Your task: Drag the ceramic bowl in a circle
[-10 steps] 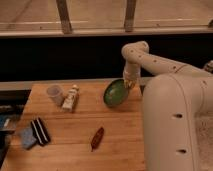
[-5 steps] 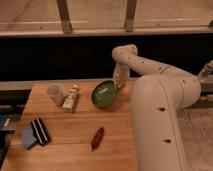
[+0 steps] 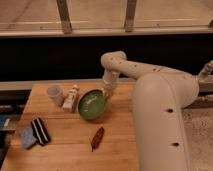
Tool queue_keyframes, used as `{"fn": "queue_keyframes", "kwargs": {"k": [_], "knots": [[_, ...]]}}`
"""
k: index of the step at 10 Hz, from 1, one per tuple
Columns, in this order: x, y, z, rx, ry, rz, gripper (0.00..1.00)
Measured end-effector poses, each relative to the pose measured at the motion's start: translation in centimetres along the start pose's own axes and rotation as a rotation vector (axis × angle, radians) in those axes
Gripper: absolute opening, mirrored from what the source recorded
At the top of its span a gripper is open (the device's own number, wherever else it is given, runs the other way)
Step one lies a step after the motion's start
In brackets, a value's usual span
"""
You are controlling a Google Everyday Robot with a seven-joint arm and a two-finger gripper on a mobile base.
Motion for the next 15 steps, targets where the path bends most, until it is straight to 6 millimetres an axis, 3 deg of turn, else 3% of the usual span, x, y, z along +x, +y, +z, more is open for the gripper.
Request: {"fn": "queue_keyframes", "kwargs": {"k": [3,5,7,9,11,13,15], "knots": [[3.7,0.9,1.2,0.019,0.049,-0.038,0.00],[5.2,-0.7,1.3,0.027,0.052,0.010,0.00],[5.2,-3.9,0.7,0.026,0.036,0.077,0.00],[3.8,-7.0,-0.2,0.029,0.020,0.128,0.00],[0.3,-10.7,-1.1,0.027,0.003,0.183,0.00],[-2.3,-11.4,-1.0,0.025,0.003,0.184,0.00],[-4.6,-9.7,-0.6,0.017,0.012,0.144,0.00]]}}
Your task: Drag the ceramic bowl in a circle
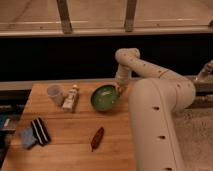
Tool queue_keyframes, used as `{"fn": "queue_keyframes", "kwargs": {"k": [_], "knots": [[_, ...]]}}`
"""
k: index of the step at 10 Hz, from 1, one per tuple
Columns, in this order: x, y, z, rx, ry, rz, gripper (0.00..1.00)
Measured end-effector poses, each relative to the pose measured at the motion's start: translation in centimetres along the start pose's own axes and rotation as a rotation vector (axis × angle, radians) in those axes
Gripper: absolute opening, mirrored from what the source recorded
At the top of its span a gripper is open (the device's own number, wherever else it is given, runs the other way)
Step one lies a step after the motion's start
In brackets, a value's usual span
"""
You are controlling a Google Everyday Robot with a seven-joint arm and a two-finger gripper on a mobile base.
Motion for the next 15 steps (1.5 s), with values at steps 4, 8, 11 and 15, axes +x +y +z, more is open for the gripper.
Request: {"fn": "queue_keyframes", "kwargs": {"k": [4,8,11,15], "knots": [[1.9,5.1,1.0,-0.036,0.041,-0.125,0.00],[9.2,11.9,3.0,-0.053,0.124,-0.309,0.00],[13.5,12.9,3.7,-0.035,0.138,-0.323,0.00],[14.0,9.4,3.0,0.024,0.110,-0.239,0.00]]}}
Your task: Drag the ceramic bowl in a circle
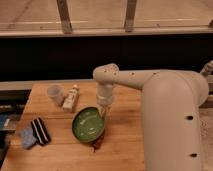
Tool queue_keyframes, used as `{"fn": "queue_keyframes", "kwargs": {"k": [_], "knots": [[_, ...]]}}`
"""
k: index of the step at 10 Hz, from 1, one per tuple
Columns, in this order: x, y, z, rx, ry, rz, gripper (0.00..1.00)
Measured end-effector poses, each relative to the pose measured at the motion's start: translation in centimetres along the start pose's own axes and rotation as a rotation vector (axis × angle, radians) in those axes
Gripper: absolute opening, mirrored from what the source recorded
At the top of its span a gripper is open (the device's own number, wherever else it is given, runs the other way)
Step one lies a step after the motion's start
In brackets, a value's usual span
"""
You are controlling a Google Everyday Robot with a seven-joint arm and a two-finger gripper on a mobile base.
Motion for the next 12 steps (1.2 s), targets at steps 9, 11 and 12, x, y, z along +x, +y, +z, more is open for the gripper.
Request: {"fn": "queue_keyframes", "kwargs": {"k": [9,11,12], "knots": [[-9.2,-8.9,-4.2,0.065,-0.061,0.085,0.24],[-8.8,-6.8,-3.9,0.041,-0.055,0.049,0.45],[-8.2,-5.6,-3.7,0.025,-0.052,0.030,0.54]]}}
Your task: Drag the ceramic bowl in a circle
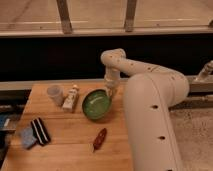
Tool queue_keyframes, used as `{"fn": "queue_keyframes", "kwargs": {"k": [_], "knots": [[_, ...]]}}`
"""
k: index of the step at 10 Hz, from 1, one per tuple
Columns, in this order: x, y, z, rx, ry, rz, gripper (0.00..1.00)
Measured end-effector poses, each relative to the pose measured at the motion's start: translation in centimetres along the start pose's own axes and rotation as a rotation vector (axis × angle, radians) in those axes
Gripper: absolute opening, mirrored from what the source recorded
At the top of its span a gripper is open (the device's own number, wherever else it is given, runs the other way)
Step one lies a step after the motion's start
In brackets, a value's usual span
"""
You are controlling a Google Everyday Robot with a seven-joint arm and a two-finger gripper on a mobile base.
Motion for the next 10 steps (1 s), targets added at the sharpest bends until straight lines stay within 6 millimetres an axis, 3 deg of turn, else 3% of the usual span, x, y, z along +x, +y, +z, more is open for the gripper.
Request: {"fn": "queue_keyframes", "kwargs": {"k": [2,4,7,9,10], "knots": [[2.1,2.5,-0.6,-0.069,-0.002,-0.048,0.75],[3.4,3.2,-1.9,-0.112,-0.019,-0.077,0.80],[4.7,0.6,-3.1,-0.150,-0.054,-0.037,0.80],[5.0,-3.4,-3.8,-0.163,-0.085,0.045,0.80],[4.9,-3.3,-3.8,-0.164,-0.085,0.045,0.80]]}}
